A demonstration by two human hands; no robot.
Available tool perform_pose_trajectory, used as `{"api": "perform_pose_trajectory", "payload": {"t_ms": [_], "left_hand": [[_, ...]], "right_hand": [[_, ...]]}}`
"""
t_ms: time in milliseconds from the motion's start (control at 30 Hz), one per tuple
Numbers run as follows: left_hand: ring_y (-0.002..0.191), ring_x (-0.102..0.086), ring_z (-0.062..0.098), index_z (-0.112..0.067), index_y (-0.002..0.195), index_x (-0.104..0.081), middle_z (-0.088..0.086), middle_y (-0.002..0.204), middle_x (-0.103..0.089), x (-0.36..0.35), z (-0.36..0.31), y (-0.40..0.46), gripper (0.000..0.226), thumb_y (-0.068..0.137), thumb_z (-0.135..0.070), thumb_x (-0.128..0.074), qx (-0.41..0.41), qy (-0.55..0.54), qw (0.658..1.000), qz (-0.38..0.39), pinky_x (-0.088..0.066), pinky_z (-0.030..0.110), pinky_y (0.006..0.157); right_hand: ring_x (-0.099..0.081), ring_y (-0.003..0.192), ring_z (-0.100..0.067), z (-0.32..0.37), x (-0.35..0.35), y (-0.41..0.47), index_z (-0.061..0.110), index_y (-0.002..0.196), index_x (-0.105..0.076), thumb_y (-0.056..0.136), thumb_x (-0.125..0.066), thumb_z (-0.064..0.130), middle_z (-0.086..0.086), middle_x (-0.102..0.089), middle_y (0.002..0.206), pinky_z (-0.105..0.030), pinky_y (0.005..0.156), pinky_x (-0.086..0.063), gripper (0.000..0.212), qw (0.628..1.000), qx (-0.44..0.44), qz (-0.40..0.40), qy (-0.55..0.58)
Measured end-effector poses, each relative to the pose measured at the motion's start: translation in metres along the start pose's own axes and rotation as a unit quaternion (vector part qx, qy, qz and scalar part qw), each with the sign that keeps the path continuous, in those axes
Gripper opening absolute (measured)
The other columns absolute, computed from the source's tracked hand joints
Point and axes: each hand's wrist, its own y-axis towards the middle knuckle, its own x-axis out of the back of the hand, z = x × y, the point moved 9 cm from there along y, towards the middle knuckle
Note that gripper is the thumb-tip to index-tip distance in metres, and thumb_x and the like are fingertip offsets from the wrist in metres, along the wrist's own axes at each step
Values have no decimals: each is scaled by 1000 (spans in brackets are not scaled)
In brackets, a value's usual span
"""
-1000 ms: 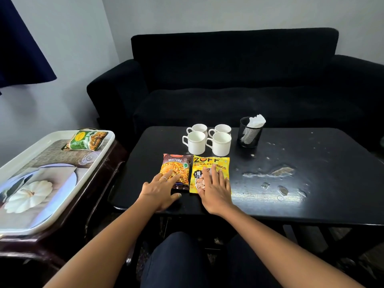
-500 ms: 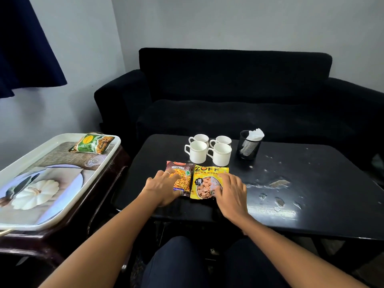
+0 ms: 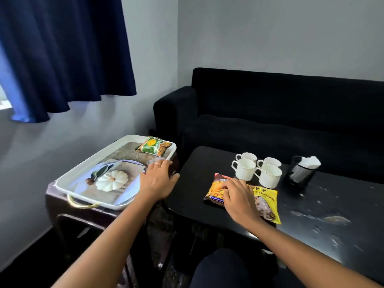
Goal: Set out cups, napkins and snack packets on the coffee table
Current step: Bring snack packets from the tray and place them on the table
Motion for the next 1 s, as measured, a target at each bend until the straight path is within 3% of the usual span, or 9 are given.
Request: {"api": "perform_pose_trajectory", "payload": {"t_ms": [133,267,367,467,567,833,1000], "left_hand": [[143,-22,22,-23,144,-31,-1,156,-25,-5,46,-5,62,93,-57,-35,72,13,997,-7,-21,50,111],[146,-14,22,-24,146,-25,-1,157,-22,-30,78,-18,68,92,-65,-22,124,37,991,37,-7,59,112],[142,-23,22,-24,143,-30,-1,153,-31,-34,76,-20,69,91,-67,-18,130,38,990,31,-11,61,109],[138,-29,22,-22,139,-37,-2,148,-36,-31,73,-19,67,91,-67,-21,125,57,991,6,-23,57,106],[138,-27,22,-22,140,-36,-2,148,-35,-33,76,-20,68,91,-67,-24,127,50,991,-13,-24,58,106],[144,-17,21,-22,145,-30,1,154,-26,-34,78,-22,84,81,-77,-31,133,25,991,-6,-12,61,111],[143,-16,22,-21,144,-30,2,154,-26,-34,77,-22,84,81,-76,-33,131,25,991,0,-11,62,110]], "right_hand": [[-49,103,-18,52,-13,23,21,103,-59,93,-41,20,7,-60,104,-31,85,-31,20,998,68,17,9],[-46,106,-18,95,-34,57,22,110,-55,94,-40,27,5,-56,113,-33,88,-32,22,993,111,47,-2],[-45,110,-20,123,-48,85,20,115,-53,95,-40,28,2,-54,118,-35,91,-32,26,989,136,61,-8],[-45,111,-23,148,-65,113,17,116,-52,94,-40,27,-2,-53,121,-37,92,-32,27,986,150,66,-21],[-43,116,-26,169,-87,143,15,121,-47,93,-42,28,-5,-49,128,-39,95,-32,32,985,145,84,-33],[-16,142,-33,186,-150,194,8,147,-11,83,-64,35,-15,-11,156,-46,113,-17,87,980,67,182,-44],[-37,125,-31,184,-153,203,8,137,-30,83,-65,25,-14,-42,137,-43,102,-30,66,989,51,130,-58]]}}
